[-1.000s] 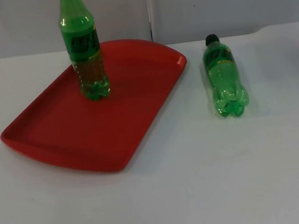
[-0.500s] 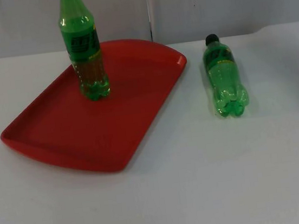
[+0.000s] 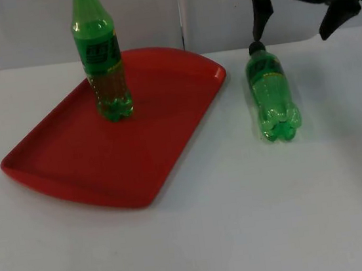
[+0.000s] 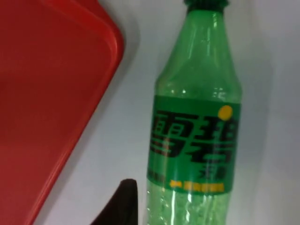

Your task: Place the bottle upright on the tray.

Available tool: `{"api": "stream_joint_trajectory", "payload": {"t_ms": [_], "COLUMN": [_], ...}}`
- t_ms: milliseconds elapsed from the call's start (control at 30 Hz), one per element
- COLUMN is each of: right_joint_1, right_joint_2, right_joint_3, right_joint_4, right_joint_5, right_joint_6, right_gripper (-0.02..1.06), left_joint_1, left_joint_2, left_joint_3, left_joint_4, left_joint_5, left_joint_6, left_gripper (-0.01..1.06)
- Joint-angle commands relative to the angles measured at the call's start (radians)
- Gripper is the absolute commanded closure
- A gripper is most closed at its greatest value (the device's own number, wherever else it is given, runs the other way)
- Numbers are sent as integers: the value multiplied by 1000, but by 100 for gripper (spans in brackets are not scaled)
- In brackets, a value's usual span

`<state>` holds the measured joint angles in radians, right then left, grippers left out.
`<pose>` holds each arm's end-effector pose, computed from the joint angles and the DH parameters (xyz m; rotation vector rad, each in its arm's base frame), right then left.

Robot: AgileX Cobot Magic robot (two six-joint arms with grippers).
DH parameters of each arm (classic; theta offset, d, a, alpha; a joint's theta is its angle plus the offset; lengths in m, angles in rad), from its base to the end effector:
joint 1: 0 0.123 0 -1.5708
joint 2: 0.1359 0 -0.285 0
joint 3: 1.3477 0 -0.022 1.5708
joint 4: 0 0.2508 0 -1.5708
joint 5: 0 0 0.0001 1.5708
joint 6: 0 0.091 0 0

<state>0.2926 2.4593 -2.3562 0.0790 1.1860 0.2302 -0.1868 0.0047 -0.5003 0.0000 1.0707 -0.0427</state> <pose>0.5030 0.1585 0.2044 -0.0648 2.7948 0.2412 -0.0045 0.0008 0.2766 0.1484 2.0564 -0.1420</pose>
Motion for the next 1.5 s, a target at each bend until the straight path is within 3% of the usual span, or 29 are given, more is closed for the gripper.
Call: {"api": "stream_joint_trajectory", "payload": {"t_ms": [0, 333, 967, 1233, 1467], "right_joint_1": [7, 7, 10, 10, 10], "right_joint_2": [38, 210, 323, 327, 327], "right_joint_3": [-56, -266, -270, -266, -266], "right_joint_4": [3, 44, 66, 140, 128], "right_joint_5": [32, 35, -89, -85, -52], "right_joint_6": [13, 14, 17, 38, 69], "right_gripper": [0, 0, 3, 5, 10], "left_joint_1": [-2, -2, -2, -2, -2], "left_joint_2": [-5, -5, -5, -5, -5], "left_joint_3": [4, 4, 4, 4, 4], "left_joint_4": [-6, -6, -6, -6, -6], "left_joint_5": [2, 2, 2, 2, 2], "left_joint_6": [-5, -5, -5, -5, -5], "left_gripper": [0, 0, 0, 0, 0]}}
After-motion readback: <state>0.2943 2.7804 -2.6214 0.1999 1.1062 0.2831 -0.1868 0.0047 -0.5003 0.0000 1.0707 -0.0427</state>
